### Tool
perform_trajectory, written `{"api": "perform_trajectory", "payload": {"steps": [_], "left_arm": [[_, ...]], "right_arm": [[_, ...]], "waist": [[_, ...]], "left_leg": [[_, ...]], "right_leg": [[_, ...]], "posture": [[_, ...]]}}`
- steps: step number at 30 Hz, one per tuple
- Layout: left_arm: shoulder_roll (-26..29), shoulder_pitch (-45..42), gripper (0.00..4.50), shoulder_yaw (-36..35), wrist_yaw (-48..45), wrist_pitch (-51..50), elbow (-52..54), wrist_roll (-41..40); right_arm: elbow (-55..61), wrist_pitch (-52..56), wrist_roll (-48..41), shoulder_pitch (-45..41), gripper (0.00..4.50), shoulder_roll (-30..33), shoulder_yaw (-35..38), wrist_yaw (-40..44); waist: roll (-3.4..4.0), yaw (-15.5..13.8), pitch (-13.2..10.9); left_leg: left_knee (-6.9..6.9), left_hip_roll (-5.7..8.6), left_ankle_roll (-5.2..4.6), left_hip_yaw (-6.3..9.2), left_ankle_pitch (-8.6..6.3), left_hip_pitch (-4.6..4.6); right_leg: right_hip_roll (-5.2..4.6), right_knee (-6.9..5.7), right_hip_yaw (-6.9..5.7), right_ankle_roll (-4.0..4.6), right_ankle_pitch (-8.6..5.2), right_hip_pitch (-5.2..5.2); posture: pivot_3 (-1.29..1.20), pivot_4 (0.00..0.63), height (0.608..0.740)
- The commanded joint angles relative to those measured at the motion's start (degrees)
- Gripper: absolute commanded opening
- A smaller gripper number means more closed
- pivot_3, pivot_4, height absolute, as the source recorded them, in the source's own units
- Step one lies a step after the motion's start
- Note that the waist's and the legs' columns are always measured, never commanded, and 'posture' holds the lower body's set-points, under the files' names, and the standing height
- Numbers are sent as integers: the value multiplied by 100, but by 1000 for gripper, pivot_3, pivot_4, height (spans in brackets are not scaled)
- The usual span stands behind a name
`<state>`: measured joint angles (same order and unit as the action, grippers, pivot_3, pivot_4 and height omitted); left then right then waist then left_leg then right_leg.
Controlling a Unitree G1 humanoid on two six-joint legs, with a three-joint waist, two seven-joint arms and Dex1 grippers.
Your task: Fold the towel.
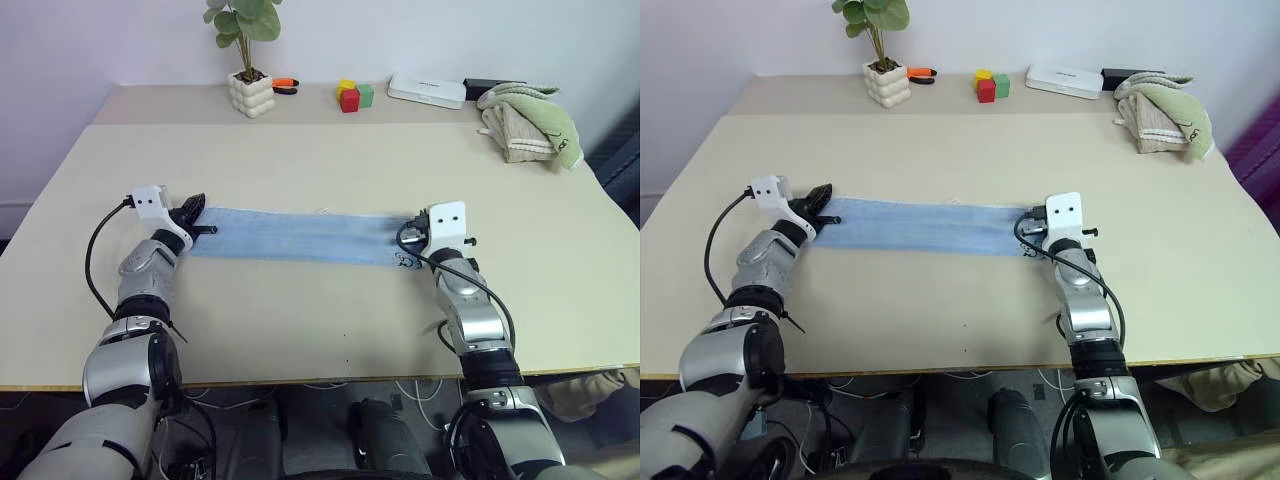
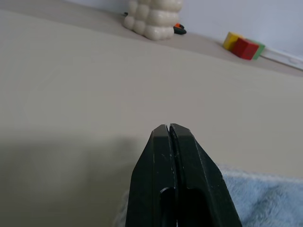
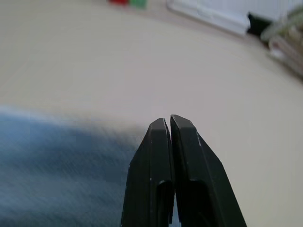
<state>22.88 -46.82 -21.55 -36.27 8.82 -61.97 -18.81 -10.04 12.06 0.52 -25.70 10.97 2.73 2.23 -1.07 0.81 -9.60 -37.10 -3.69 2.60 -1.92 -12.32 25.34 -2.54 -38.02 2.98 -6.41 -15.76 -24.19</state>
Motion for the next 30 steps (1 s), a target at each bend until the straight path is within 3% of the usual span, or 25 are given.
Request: {"api": "perform_trajectory", "payload": {"steps": [1,7,14,20,30], "left_arm": [[-181,-285,0,168,-32,-272,854,-96],[-1192,-214,0,844,536,-1167,2214,41],[-2045,171,0,1382,497,-1207,2060,228],[-1844,144,0,1309,696,-1055,1555,385],[-1125,609,0,1262,710,-761,1872,530]], "right_arm": [[584,223,-196,-313,100,-212,-70,98],[241,386,-338,-523,100,-842,-294,161],[-865,380,-512,-675,100,-1309,-380,413],[-1173,289,-437,-703,100,-1161,-123,157],[-1277,12,-322,-480,100,-833,41,-153]], "waist": [[0,-15,0],[0,-25,0],[0,39,0],[0,26,0],[0,-7,1]], "left_leg": [[0,0,0,1,0,1],[-1,4,0,2,0,3],[7,0,0,3,0,-1],[7,0,0,5,0,1],[6,3,0,5,0,0]], "right_leg": [[0,0,0,0,0,0],[-3,4,0,0,0,4],[6,4,3,1,0,-3],[5,5,3,1,0,-4],[0,4,1,0,0,1]], "posture": [[0,150,740],[0,150,740],[0,150,740],[0,150,740],[0,150,740]]}}
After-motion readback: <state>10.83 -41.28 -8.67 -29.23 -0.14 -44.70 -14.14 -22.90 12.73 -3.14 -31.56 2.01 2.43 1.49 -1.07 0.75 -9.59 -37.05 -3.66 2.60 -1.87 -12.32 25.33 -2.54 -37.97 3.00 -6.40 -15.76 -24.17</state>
